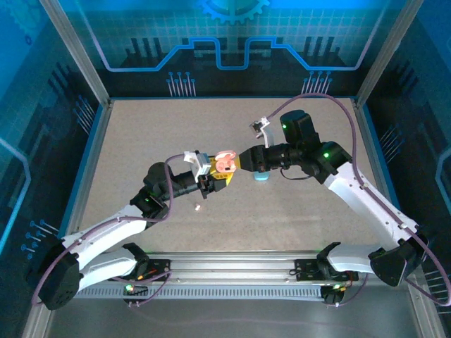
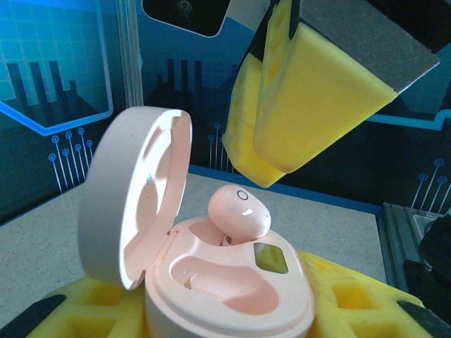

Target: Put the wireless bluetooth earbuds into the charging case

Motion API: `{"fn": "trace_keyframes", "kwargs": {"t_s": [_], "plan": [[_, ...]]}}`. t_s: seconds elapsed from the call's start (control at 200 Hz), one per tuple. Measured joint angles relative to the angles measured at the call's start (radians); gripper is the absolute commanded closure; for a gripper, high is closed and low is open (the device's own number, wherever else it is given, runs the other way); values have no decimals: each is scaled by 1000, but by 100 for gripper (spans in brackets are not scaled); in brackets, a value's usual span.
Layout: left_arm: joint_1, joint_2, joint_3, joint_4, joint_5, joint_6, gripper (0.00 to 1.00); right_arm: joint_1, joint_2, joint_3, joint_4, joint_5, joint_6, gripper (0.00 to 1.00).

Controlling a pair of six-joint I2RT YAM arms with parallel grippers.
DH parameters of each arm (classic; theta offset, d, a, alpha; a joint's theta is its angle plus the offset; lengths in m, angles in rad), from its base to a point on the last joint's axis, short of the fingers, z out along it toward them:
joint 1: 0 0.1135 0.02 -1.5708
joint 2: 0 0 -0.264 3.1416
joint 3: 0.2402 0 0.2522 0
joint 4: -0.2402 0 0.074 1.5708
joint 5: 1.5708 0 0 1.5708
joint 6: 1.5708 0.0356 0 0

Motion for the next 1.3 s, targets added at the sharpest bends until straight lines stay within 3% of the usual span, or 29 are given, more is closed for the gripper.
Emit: {"fn": "trace_keyframes", "kwargs": {"t_s": [0.465,0.705,0.911,1.071,1.166,1.301], "plan": [[-1,0,0,0,8,0,68,0,46,0,30,-11,2,80],[-3,0,0,-1,6,1,68,0,44,0,28,-3,1,75],[-5,-32,-1,-9,-45,5,68,-13,-39,-17,37,75,0,66],[-5,-93,-8,-42,-125,11,68,-89,-111,-84,44,171,34,65],[-5,-160,-8,-87,-171,27,68,-107,-46,-113,45,195,51,64],[-5,-270,-5,-158,-219,45,68,-81,171,-128,52,189,52,64]]}}
